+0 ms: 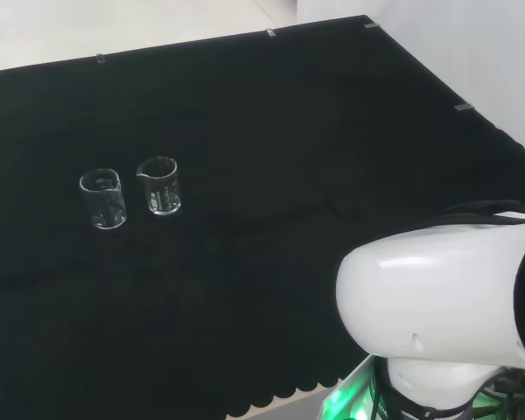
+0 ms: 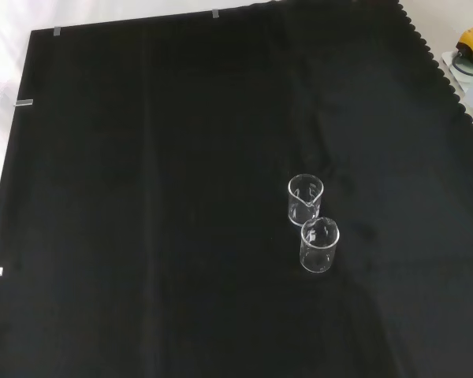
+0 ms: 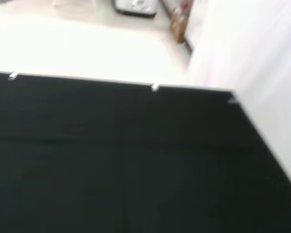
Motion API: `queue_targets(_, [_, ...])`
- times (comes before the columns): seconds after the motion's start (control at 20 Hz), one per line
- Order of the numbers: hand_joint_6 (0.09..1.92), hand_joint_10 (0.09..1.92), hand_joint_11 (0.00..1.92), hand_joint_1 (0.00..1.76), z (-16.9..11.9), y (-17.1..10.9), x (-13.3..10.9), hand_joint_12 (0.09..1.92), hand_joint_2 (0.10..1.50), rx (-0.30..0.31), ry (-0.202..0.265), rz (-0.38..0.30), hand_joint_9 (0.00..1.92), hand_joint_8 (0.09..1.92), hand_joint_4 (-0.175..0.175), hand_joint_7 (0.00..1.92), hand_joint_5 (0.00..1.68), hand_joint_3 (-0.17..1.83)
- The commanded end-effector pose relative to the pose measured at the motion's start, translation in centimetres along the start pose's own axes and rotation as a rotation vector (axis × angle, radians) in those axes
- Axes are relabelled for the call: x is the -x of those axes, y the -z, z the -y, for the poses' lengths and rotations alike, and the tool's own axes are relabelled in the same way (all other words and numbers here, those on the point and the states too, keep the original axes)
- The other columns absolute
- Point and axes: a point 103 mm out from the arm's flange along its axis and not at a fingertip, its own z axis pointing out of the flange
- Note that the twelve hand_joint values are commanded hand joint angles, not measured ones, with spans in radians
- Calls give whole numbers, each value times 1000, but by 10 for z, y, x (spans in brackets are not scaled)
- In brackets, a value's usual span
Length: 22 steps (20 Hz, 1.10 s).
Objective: Pick up the beaker on the right.
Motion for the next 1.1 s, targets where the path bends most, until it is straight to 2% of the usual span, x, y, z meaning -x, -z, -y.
queue_targets(0.05, [87, 915, 0, 646, -1, 15, 3, 1360, 462, 63, -44, 14, 42, 717, -65, 11, 173, 948])
queue_targets(0.55, [87, 931, 0, 654, -20, -12, 2, 1394, 454, 91, -24, -76, 70, 730, -77, 46, 184, 945])
queue_targets(1.1, [87, 939, 0, 665, -49, -39, 1, 1444, 450, 76, 24, -126, 130, 735, -82, 58, 196, 945])
